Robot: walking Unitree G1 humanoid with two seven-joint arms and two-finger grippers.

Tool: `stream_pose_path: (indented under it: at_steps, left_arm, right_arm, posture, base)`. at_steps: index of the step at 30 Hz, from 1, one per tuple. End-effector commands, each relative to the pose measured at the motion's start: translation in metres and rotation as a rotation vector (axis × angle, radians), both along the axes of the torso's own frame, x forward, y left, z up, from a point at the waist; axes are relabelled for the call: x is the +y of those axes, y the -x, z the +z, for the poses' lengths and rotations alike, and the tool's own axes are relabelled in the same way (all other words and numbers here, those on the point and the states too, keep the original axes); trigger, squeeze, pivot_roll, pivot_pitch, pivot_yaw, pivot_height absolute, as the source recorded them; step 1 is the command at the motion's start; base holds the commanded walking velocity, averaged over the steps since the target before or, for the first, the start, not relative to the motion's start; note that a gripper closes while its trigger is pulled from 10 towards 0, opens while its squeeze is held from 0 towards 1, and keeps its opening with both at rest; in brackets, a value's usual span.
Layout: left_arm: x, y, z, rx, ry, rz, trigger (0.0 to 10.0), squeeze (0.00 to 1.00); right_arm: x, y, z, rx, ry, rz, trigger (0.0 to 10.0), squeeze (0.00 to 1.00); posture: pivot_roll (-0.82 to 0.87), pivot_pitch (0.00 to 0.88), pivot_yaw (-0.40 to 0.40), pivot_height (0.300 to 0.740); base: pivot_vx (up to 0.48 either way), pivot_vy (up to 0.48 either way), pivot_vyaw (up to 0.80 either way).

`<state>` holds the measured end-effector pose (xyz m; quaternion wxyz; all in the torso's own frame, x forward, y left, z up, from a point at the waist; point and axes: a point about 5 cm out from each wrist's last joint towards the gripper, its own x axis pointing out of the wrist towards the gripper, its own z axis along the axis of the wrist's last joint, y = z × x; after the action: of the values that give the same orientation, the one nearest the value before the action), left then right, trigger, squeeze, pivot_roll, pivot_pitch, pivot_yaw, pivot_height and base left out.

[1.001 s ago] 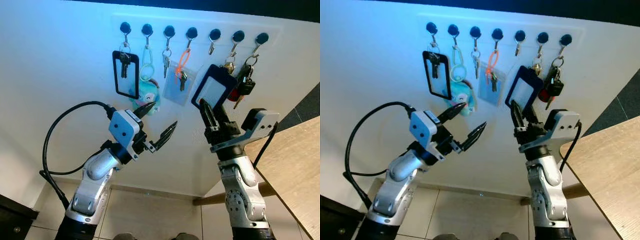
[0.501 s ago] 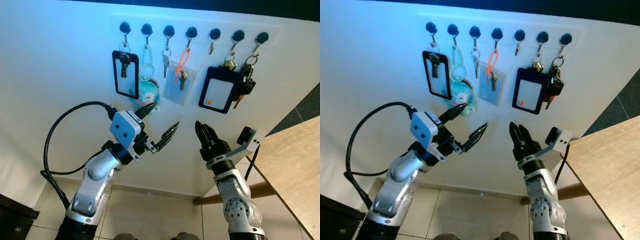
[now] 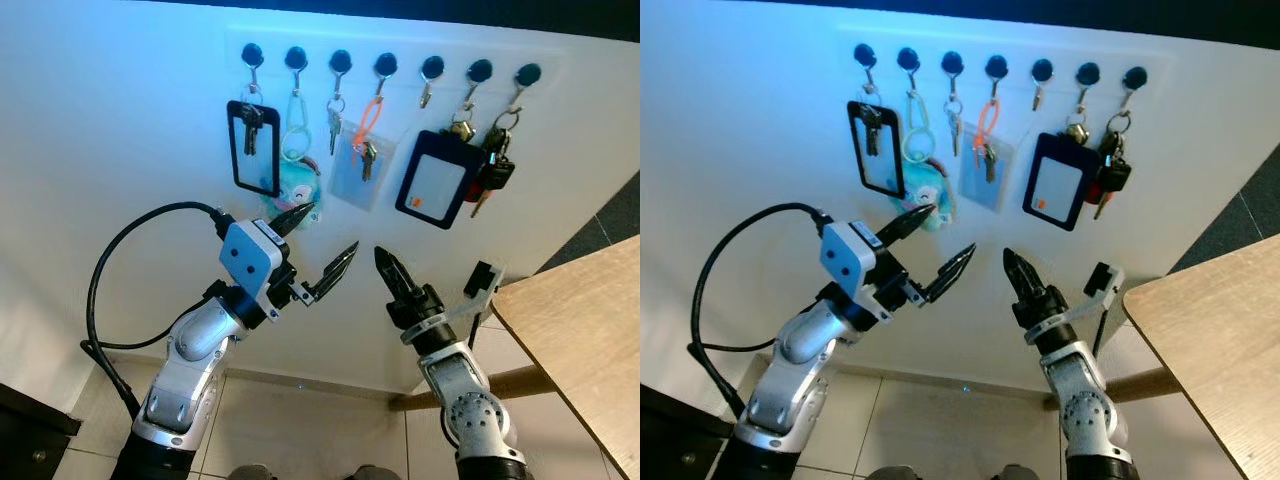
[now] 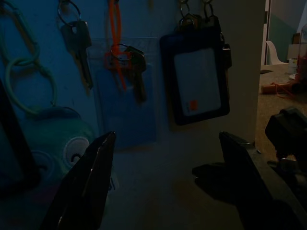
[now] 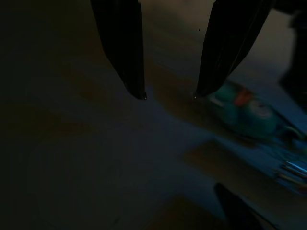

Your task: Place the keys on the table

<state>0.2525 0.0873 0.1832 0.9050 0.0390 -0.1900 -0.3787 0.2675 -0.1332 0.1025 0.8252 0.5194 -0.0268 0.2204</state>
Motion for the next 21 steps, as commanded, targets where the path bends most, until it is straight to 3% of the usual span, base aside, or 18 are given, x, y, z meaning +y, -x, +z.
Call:
stream_pose_path:
  at_steps: [1,2,3,9,10,11,15,17,21]
  left_arm:
    - [0.0,0.002,0.002,-0.018,-0.012,0.001,10.0,0.0]
    - [0.0,0.002,0.002,-0.018,-0.012,0.001,10.0,0.0]
    - [0.0,0.002,0.002,-0.019,-0.013,0.001,10.0,0.0]
    - [-0.001,0.001,0.002,-0.018,0.001,0.003,10.0,0.0]
    - [-0.001,0.001,0.003,-0.019,0.003,0.005,10.0,0.0]
    - [0.0,0.0,0.003,-0.02,0.003,0.005,10.0,0.0]
    - [0.0,0.0,0.003,-0.021,0.005,0.008,10.0,0.0]
    - [0.0,-0.001,0.003,-0.022,0.006,0.009,10.0,0.0]
    - [-0.001,-0.001,0.003,-0.023,0.005,0.008,10.0,0.0]
  right_arm:
    - [0.011,0.003,0.003,-0.028,-0.09,-0.028,10.0,0.72]
    - [0.011,0.003,0.003,-0.028,-0.09,-0.028,10.0,0.72]
    - [0.01,0.004,0.005,-0.042,-0.132,-0.027,10.0,1.0]
    - [0.004,0.007,0.013,-0.08,-0.265,-0.006,10.0,1.0]
    - [0.002,0.007,0.016,-0.097,-0.285,-0.012,10.0,0.58]
    - [0.0,0.007,0.018,-0.108,-0.296,-0.016,10.0,0.0]
    - [-0.004,0.008,0.023,-0.154,-0.303,-0.029,10.0,0.0]
    - [-0.004,0.009,0.032,-0.222,-0.252,-0.029,10.0,0.0]
    - [-0.004,0.008,0.034,-0.232,-0.22,-0.049,10.0,0.0]
  posture:
    - [0.11,0.074,-0.031,0.74]
    - [0.11,0.074,-0.031,0.74]
    - [0.1,0.072,-0.031,0.74]
    - [0.1,0.068,-0.03,0.74]
    - [0.1,0.067,-0.029,0.74]
    - [0.1,0.067,-0.029,0.74]
    - [0.1,0.066,-0.03,0.74]
    - [0.1,0.065,-0.03,0.74]
    - [0.09,0.061,-0.03,0.74]
  base:
    - [0.0,0.0,0.0]
    - [0.0,0.0,0.0]
    - [0.0,0.0,0.0]
    - [0.0,0.0,0.0]
    - [0.0,0.0,0.0]
    - [0.0,0.0,0.0]
    - [0.0,0.0,0.0]
    - [0.0,0.0,0.0]
    - [0.0,0.0,0.0]
